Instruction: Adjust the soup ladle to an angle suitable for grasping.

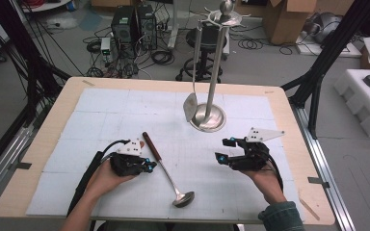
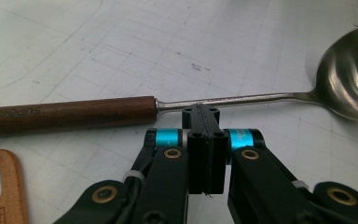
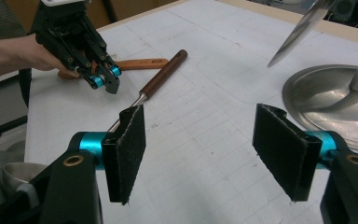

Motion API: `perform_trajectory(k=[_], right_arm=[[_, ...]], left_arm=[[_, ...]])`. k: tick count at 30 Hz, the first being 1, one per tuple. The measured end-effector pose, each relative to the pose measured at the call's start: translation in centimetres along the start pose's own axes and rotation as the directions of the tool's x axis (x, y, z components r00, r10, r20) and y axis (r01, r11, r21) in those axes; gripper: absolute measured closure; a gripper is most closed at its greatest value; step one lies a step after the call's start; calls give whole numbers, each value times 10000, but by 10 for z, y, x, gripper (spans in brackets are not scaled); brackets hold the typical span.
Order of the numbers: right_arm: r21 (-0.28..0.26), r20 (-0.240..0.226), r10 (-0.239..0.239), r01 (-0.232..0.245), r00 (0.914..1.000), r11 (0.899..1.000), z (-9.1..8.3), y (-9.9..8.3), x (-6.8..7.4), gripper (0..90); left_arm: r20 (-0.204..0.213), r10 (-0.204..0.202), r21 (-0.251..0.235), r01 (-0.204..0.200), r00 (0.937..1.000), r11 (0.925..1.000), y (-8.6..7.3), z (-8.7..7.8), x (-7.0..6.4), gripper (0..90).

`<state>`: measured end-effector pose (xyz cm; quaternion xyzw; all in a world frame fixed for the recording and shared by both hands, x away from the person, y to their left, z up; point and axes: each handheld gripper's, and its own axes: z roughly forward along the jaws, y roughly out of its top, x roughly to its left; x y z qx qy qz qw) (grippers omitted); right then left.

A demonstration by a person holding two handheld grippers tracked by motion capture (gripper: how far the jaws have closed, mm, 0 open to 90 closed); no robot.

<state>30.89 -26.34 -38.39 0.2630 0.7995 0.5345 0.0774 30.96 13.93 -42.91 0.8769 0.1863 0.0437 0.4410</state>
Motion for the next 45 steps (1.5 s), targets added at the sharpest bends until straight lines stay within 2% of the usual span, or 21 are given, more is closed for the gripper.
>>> perform_trajectory(k=[9, 17, 23, 32, 38, 41, 45], right_arm=[[317, -277, -97, 106, 9996, 9994, 13, 1, 6, 376], [559, -677, -227, 265, 9974, 9981, 31, 4, 12, 450], [778, -915, -250, 322, 9955, 9965, 43, 4, 17, 466], [900, -1145, -256, 360, 9931, 9953, 52, 2, 20, 492], [1070, -1462, -324, 484, 9887, 9931, 61, 2, 24, 577], [1181, -1656, -388, 589, 9854, 9913, 68, 2, 26, 639], [1376, -1858, -303, 566, 9821, 9889, 76, 2, 29, 672]], left_arm=[[-55, 202, -94, -202, 9998, 9998, 2, -11, -1, 893], [-82, 347, -100, -348, 9994, 9993, 2, -19, -3, 890], [-77, 401, -153, -402, 9992, 9991, 2, -21, -4, 891], [-59, 463, -238, -464, 9989, 9986, 2, -23, -7, 891], [10, 564, -415, -564, 9984, 9975, 3, -29, -10, 866], [3, 503, -504, -502, 9987, 9975, 3, -31, -11, 846], [-37, 460, -624, -462, 9989, 9970, 3, -33, -10, 834]])
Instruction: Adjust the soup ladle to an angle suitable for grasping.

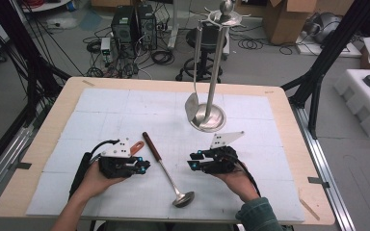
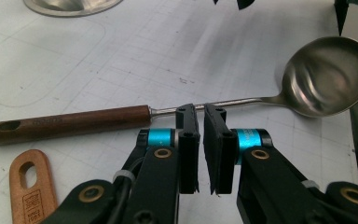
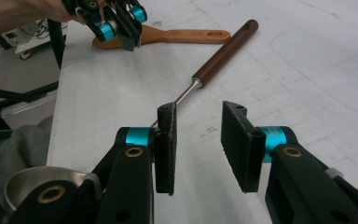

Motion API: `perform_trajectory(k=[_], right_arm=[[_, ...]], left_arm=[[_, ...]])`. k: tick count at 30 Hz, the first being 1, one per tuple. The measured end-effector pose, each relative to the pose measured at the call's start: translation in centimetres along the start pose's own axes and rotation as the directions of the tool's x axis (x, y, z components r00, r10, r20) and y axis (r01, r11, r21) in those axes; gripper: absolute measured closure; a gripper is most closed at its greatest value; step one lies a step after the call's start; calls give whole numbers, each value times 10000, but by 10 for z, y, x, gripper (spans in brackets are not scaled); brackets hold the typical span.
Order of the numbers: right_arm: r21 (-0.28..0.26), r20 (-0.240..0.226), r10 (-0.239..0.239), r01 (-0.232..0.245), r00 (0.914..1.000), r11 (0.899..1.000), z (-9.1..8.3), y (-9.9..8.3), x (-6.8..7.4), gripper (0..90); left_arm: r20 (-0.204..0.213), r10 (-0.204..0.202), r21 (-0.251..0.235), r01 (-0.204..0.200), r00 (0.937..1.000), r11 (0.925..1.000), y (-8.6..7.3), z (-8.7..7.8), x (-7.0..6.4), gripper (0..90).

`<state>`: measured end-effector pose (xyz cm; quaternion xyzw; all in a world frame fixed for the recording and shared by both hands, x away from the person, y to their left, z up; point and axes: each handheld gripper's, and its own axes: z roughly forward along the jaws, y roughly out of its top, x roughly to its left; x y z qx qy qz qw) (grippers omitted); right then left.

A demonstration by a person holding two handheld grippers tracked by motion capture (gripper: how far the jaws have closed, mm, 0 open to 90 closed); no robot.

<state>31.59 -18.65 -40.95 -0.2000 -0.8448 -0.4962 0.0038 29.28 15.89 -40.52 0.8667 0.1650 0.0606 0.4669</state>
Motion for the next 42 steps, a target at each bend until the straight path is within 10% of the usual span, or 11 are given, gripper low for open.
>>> perform_trajectory(k=[14, 42], right_arm=[[246, -438, -20, 31, 9990, 9997, 12, 1, 2, 881], [1341, -1862, -31, 285, 9825, 9906, 68, -1, 14, 900]], left_arm=[[80, 64, -176, -62, 9999, 9998, 1, -3, -2, 795], [-132, -46, -600, 38, 9999, 9982, -6, -22, -2, 631]])
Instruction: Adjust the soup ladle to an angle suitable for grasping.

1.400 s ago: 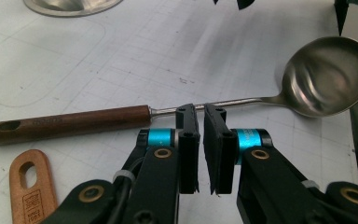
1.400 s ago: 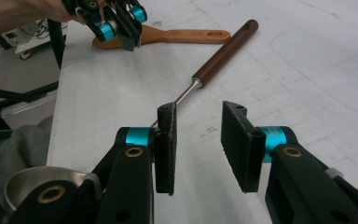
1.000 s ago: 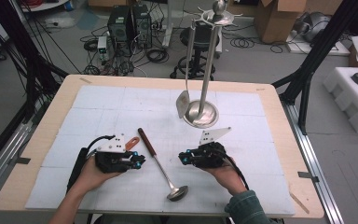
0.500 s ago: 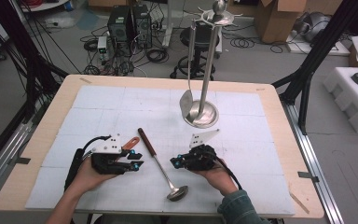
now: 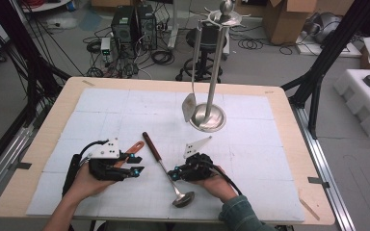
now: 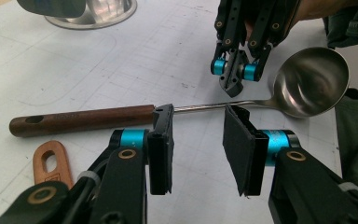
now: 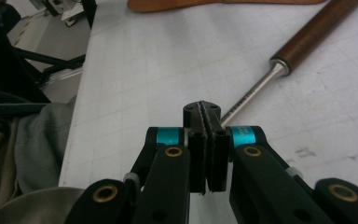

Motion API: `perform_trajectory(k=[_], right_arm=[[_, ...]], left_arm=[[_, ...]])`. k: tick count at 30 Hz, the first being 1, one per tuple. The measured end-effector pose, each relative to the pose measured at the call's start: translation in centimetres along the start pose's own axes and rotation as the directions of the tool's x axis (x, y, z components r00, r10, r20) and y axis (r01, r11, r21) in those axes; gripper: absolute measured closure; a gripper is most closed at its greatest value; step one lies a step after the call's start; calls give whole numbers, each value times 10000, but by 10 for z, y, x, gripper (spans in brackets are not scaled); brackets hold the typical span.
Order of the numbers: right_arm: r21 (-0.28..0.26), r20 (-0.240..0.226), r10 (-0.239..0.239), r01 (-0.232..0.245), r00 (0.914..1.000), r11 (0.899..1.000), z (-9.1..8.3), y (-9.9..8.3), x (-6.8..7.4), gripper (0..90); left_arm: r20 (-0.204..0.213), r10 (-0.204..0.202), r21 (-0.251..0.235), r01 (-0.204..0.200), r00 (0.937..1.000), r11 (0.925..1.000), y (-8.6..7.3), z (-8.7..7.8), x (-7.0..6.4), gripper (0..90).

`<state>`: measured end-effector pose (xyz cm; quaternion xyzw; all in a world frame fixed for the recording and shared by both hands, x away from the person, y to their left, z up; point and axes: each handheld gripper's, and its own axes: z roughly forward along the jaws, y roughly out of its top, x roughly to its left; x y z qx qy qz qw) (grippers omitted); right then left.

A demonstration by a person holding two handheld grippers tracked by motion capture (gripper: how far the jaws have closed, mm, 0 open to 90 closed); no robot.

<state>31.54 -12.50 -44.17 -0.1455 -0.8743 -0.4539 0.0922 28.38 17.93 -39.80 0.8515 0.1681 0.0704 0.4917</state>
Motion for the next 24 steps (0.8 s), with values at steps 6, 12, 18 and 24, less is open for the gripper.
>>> perform_trajectory(k=[6, 12, 18, 24], right_arm=[[351, -311, -87, 98, 9995, 9993, 9, 1, 4, 900], [760, -562, -334, 377, 9979, 9964, 15, 1, 6, 900], [1087, -677, -374, 446, 9970, 9931, 18, 0, 7, 900], [1182, -675, -380, 459, 9970, 9919, 17, -1, 8, 900]], left_arm=[[-12, -42, -46, 42, 10000, 10000, -1, -1, 1, 626], [-21, -95, -72, 95, 10000, 9999, -1, -1, 0, 622], [-50, -113, -136, 113, 9999, 9998, -1, -2, 1, 622], [-58, -143, -213, 142, 9999, 9997, -1, -3, 1, 622]])
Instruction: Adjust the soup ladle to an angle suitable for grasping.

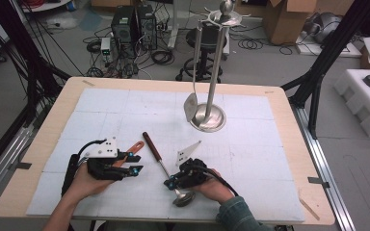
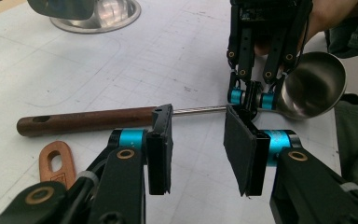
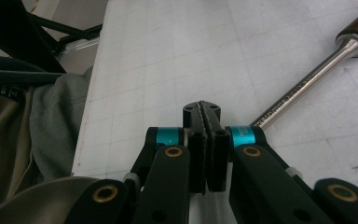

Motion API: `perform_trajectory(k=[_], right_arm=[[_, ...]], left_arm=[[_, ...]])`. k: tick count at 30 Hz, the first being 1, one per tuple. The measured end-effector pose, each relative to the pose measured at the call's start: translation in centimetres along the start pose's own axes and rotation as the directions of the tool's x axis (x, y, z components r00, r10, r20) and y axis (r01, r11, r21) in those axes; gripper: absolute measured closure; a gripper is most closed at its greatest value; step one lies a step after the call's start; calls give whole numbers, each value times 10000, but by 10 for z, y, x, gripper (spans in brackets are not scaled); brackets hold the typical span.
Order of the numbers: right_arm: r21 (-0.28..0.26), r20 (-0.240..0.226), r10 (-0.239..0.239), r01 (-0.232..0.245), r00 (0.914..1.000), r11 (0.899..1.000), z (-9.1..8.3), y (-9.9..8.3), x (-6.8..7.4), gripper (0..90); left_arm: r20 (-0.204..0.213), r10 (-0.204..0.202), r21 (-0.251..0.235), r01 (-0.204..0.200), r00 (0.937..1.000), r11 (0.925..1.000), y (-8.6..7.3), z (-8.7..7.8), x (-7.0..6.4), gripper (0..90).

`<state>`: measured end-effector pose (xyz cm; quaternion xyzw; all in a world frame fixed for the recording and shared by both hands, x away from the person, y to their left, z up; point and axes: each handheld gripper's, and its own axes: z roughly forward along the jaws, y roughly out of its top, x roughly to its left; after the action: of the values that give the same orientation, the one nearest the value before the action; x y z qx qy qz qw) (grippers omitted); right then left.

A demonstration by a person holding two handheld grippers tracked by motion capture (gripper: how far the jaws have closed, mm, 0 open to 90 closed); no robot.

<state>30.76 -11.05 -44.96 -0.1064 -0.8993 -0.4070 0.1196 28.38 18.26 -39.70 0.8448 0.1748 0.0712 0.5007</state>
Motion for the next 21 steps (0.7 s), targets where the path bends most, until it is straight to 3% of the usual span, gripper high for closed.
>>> perform_trajectory(k=[21], right_arm=[[363, 386, 22, -36, 9993, 9993, -12, -4, -2, 900]], left_arm=[[4, 18, -42, -18, 10000, 10000, 0, 0, 0, 619]])
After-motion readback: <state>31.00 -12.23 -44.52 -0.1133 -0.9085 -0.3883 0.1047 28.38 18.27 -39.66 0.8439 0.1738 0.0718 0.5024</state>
